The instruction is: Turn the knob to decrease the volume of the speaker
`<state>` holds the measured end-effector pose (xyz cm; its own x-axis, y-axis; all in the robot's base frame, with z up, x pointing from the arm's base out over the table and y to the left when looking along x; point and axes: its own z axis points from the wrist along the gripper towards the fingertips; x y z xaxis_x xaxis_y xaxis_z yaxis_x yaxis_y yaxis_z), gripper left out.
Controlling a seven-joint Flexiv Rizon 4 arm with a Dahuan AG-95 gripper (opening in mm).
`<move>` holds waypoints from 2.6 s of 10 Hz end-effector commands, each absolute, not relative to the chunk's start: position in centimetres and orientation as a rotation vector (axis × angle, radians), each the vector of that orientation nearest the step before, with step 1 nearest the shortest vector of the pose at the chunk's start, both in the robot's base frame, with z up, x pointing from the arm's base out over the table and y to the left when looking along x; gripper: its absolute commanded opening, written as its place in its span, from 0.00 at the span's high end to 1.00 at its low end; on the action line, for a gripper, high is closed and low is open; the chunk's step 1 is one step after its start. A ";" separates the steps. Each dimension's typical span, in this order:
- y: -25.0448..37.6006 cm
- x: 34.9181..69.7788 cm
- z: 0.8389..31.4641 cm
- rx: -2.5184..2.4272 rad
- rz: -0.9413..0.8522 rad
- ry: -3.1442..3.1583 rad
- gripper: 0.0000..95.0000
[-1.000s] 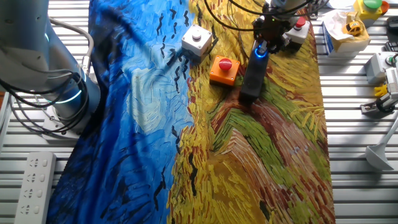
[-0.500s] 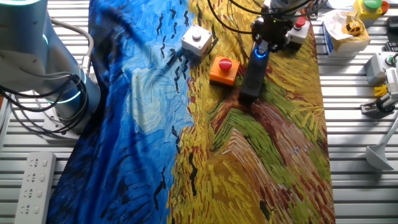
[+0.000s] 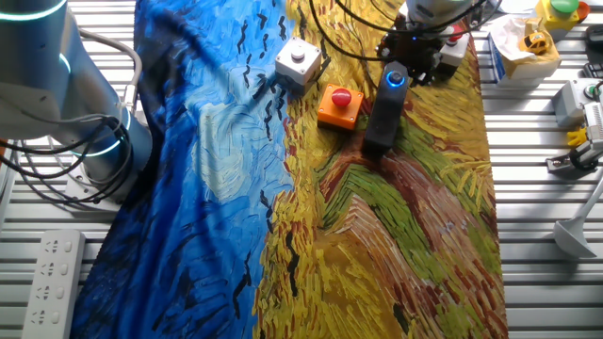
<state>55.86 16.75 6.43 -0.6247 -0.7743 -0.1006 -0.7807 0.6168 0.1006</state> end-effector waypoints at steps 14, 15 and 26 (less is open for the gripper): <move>15.0 55.4 9.9 -0.199 0.104 3.121 0.60; 15.0 55.4 9.9 -0.239 0.096 3.121 0.60; 15.0 55.4 9.9 -0.516 -0.021 3.127 0.60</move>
<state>55.34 15.00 9.90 -0.9506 -0.3093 0.0273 -0.3096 0.9509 -0.0067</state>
